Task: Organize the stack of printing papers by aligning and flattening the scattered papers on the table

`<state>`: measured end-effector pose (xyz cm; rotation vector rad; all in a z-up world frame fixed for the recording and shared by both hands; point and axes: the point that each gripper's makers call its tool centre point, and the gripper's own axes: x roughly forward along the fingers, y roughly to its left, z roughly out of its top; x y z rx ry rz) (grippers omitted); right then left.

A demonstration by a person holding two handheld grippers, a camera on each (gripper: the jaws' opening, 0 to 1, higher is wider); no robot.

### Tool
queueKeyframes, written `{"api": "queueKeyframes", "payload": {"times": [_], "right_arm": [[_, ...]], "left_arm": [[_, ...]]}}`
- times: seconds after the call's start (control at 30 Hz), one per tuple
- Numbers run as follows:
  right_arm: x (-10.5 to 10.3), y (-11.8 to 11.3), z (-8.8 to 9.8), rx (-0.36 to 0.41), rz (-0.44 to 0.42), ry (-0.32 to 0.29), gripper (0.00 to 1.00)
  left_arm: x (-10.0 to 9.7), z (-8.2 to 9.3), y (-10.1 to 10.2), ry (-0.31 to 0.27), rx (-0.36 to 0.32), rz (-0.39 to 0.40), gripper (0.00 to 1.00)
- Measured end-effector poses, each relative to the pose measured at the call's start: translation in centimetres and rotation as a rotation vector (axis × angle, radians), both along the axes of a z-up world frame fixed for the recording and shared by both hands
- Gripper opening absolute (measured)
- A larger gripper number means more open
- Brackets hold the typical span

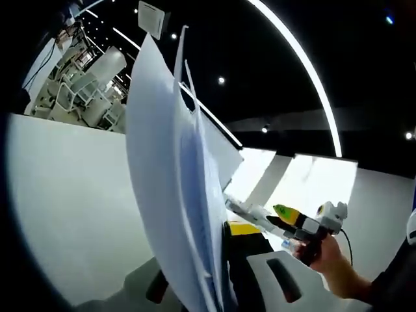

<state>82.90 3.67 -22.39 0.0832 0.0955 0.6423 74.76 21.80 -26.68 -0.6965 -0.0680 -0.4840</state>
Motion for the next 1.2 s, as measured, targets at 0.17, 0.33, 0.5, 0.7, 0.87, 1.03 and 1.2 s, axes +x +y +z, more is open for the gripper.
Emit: {"api": "queueKeyframes", "payload": {"times": [0.17, 0.33, 0.5, 0.7, 0.87, 1.03, 1.2], "right_arm": [[-0.2, -0.5, -0.2, -0.008, -0.005, -0.002, 0.9], [-0.3, -0.8, 0.0, -0.01, -0.012, -0.007, 0.9], [-0.6, -1.4, 0.0, -0.015, -0.019, -0.014, 0.89], [-0.8, -2.0, 0.1, -0.021, -0.033, -0.023, 0.89], [-1.0, -2.6, 0.3, -0.02, -0.038, -0.031, 0.89], [-0.9, -3.4, 0.6, -0.003, -0.055, -0.032, 0.89], [-1.0, -3.6, 0.9, 0.01, -0.057, -0.032, 0.89]], "left_arm": [[0.0, 0.0, 0.0, 0.0, 0.002, 0.001, 0.07], [0.0, 0.0, 0.0, 0.001, 0.007, 0.003, 0.07], [0.0, -0.1, 0.0, 0.001, 0.008, 0.003, 0.07], [0.1, -0.1, 0.0, 0.001, 0.01, 0.004, 0.07], [0.1, -0.1, 0.0, 0.001, 0.014, 0.005, 0.07], [0.1, -0.1, 0.0, 0.0, 0.017, 0.004, 0.07], [0.1, -0.1, 0.0, 0.0, 0.015, 0.004, 0.07]]}}
